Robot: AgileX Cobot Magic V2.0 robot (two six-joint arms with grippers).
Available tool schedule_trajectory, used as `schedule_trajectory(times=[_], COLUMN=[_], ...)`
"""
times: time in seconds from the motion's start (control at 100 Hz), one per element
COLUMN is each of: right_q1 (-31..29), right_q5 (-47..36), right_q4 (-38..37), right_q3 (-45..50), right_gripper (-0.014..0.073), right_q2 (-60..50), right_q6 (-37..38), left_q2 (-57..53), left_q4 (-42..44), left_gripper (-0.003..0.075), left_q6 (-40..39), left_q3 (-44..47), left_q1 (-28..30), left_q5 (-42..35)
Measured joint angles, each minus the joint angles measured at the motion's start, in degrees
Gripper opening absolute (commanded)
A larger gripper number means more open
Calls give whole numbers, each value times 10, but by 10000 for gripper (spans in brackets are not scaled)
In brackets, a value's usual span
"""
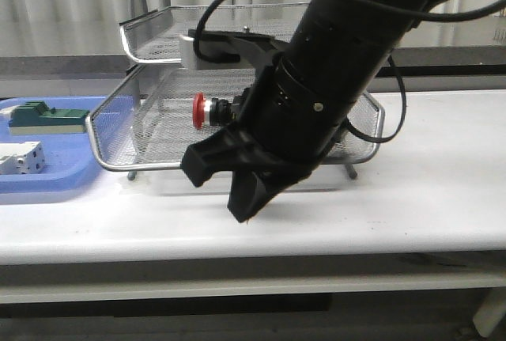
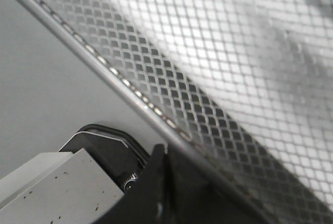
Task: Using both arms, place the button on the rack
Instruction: 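Bring the right gripper to the front edge of the middle tray, then push the middle tray back into the rack with the right gripper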
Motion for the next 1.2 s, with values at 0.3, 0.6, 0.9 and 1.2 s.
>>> schedule_trajectory(times=[0.3,0.6,0.9,1.2], right_q1=[-50,-94,-96,-100], right_q5=[-24,-20,-1,41], right_q4=[-33,-53,-60,-64], right_q3=[-45,-104,-131,-132], right_gripper=[-66,-66,-66,-57], right_q2=[8,50,61,23], right_q6=[0,-1,-1,5], left_q2=[0,0,0,0], left_q4=[0,0,0,0], left_gripper=[4,4,4,4], left_q6=[0,0,0,0], left_q3=[0,0,0,0], left_q1=[0,1,2,2], left_q5=[0,0,0,0])
